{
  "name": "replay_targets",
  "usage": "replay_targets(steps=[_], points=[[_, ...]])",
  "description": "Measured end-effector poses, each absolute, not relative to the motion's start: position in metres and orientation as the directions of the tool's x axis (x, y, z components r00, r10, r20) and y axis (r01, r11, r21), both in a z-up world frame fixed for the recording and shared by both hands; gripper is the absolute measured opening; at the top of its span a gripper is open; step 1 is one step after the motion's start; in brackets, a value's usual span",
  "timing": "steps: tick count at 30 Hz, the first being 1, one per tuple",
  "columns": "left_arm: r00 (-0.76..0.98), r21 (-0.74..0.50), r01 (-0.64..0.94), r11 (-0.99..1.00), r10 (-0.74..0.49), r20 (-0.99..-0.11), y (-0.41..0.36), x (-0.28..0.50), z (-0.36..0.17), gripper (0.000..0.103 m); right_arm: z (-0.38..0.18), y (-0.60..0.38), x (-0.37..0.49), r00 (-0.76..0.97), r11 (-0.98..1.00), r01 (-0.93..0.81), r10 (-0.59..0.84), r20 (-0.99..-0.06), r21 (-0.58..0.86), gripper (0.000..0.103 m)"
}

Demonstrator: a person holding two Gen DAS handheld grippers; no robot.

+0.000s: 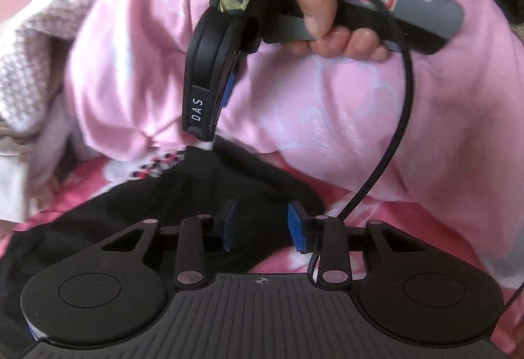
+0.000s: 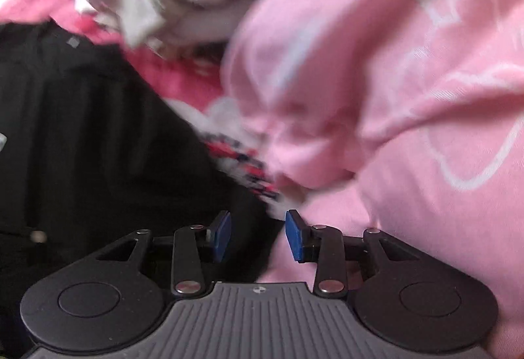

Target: Fold clothes

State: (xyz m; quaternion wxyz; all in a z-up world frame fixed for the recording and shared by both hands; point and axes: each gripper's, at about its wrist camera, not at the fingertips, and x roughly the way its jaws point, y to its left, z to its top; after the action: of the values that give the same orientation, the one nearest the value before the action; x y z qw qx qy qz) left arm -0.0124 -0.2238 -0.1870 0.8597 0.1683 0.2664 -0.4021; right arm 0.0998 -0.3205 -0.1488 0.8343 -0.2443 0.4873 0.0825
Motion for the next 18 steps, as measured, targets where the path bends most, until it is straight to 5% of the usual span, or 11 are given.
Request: replay_targets(steps=[13,15,18], points=[[0.410,-0.024,0.830,0.557,-0.640,-0.650,-0.263,0.006,-0.210,0.033,-0.157,-0.321,0.101,0.505,0.850,-0.392,-0.121,-0.854,-0.352,0.038],[0.431,-0.017,0.821,0.570,-0.639,-0.637,-0.261,0.003,-0.210,0.014,-0.157,-0.321,0.101,0.507,0.851,-0.394,-0.114,-0.855,-0.347,0.038],[0.444,-0.074,0.794,0.604,-0.658,-0.608,-0.247,0.001,-0.204,0.002,-0.154,-0.322,0.101,0.504,0.864,-0.394,-0.081,-0.860,-0.313,0.038]])
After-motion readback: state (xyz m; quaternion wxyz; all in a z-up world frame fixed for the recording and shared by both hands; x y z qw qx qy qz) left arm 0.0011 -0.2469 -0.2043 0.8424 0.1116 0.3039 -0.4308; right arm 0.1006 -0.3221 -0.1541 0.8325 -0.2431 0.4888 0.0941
